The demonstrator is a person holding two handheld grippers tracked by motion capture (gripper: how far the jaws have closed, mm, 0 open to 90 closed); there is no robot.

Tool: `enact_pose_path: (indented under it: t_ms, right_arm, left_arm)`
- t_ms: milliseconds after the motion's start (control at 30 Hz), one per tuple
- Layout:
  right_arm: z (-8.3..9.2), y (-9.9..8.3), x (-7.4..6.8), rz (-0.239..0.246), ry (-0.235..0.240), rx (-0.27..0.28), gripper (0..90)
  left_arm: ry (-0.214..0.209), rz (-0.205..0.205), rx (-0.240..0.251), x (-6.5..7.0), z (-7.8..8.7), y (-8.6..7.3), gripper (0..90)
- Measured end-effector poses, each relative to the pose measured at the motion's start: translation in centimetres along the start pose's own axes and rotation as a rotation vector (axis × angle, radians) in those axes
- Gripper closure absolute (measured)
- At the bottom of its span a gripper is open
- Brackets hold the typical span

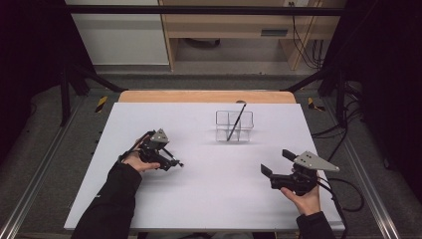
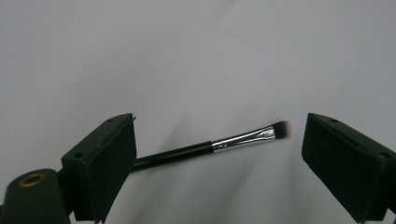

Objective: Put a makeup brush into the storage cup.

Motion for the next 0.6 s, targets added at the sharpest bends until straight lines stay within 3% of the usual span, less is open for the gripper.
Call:
enact_pose_path:
  t_ms: [200, 433, 600]
  right_arm:
    - [-0.1, 0.0, -0.1, -0.002, 0.003, -0.001, 6.6]
    - [0.0, 0.0, -0.1, -0.002, 0.004, 0.001, 6.8]
    - [0.0, 0.0, -0.1, -0.002, 0.005, 0.0, 6.8]
  left_arm:
    - [0.012, -0.016, -0.025, -0.1, -0.8, -0.3, 10.3]
    - [0.004, 0.0, -0.04, -0.2, -1.6, -0.7, 12.5]
    - [0.008, -0.022, -0.059, -0.3, -2.1, -0.9, 15.0]
Point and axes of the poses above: each handheld gripper's, and its own axes: z roughly backward along the jaws, y roughly out of its top, x roughly to its right, the point moved 8 cm from there along -z, roughly forward along the jaws, and after that the axes turned 14 degrees about z, right-handed, at the moved point
